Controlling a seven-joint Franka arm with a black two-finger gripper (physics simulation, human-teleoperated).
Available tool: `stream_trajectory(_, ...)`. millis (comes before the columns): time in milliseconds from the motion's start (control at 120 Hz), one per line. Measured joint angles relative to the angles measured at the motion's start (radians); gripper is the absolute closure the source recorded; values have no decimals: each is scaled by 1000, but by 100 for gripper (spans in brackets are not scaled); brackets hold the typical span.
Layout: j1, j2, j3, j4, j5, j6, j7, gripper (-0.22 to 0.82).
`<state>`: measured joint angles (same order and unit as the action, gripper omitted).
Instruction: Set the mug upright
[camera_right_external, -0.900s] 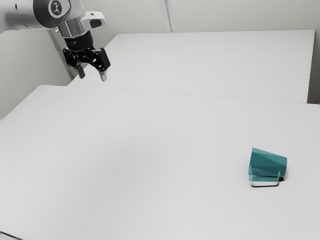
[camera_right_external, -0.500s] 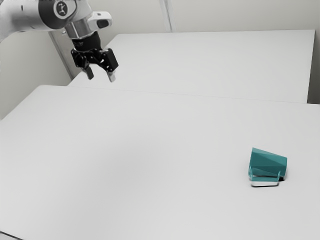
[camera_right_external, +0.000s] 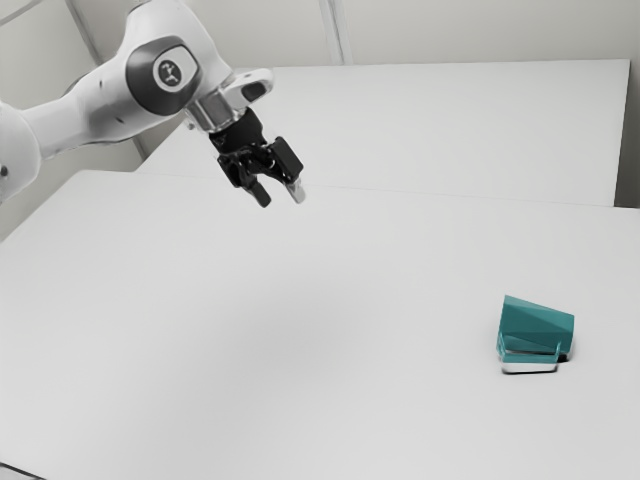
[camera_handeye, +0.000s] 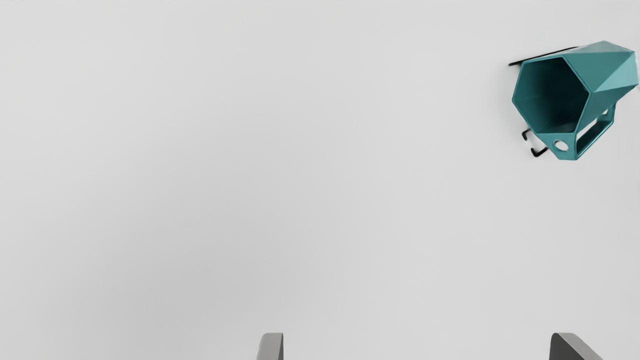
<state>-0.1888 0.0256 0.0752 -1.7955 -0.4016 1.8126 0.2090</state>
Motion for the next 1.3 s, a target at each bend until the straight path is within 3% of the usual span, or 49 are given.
stream_trajectory(250, -25, 14, 0, -112, -200, 117, 138, 3)
stream_trajectory(675, -163, 130, 0, -121, -364, 217, 314, 3)
stream_trajectory(967, -221, 220, -4, -98, -448, 239, 329, 3)
stream_trajectory(1300, -280, 371, -11, 56, -497, 245, 321, 3)
